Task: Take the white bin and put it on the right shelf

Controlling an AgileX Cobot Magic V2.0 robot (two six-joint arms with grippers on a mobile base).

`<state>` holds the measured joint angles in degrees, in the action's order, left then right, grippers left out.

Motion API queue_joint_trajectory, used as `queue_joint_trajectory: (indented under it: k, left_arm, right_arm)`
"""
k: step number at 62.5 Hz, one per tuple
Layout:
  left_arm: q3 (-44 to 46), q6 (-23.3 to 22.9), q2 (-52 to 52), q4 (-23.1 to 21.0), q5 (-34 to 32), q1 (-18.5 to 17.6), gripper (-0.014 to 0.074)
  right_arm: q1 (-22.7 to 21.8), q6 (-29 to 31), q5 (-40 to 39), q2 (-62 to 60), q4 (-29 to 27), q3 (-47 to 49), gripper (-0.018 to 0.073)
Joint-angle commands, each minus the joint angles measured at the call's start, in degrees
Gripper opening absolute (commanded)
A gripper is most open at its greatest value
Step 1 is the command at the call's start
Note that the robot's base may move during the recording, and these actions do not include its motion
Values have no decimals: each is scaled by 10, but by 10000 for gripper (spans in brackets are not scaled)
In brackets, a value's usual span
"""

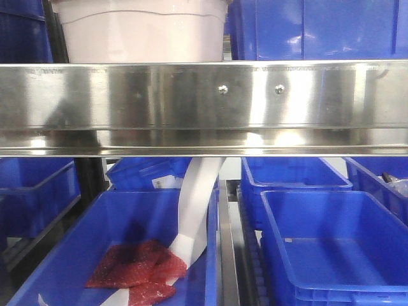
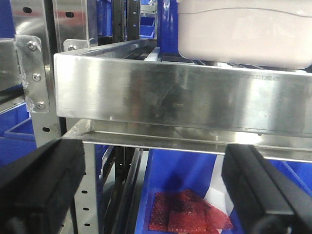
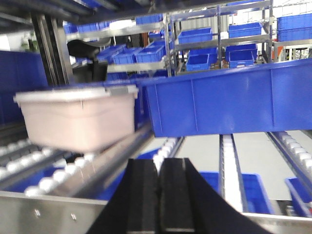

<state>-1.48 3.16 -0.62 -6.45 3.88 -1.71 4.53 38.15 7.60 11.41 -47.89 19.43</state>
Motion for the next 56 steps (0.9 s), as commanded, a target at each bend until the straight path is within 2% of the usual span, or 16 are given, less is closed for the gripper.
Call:
queue_joint_trajectory:
  k: [1, 7, 13, 19, 21, 31, 39, 46, 49, 56]
  left_arm:
    - [-14, -6, -6, 1, -54, -3, -117]
    - [-14, -6, -6, 1, -54, -3, -117]
    - [-14, -6, -6, 1, -54, -3, -117]
    - [-14, -6, -6, 1, -54, -3, -117]
    - [-14, -6, -6, 1, -54, -3, -117]
    - [-14, -6, -6, 1, -54, -3, -117]
    - [-14, -6, -6, 1, -54, -3, -117]
    - [-14, -6, -6, 1, -54, -3, -117]
    - [-14, -6, -6, 1, -54, -3, -117]
    - [-14, -6, -6, 1, -54, -3, -117]
  right_arm:
    - [-4, -15, -24, 6, 54, 15, 69]
    - [-4, -88, -27, 6, 154, 15, 69]
    - [-9, -194, -42, 5, 261, 4, 69]
    - [-33, -288, -47, -7, 338, -21, 69]
    - [-40, -304, -48, -13, 353, -29, 69]
    - [-76, -324, -67, -51, 378, -101, 69]
    - [-79, -329, -106, -82, 392, -166, 69]
    - [-79, -361, -150, -111, 401, -211, 69]
    - [-79, -365, -115, -125, 416, -209, 69]
    - [-81, -374, -113, -124, 457, -209, 69]
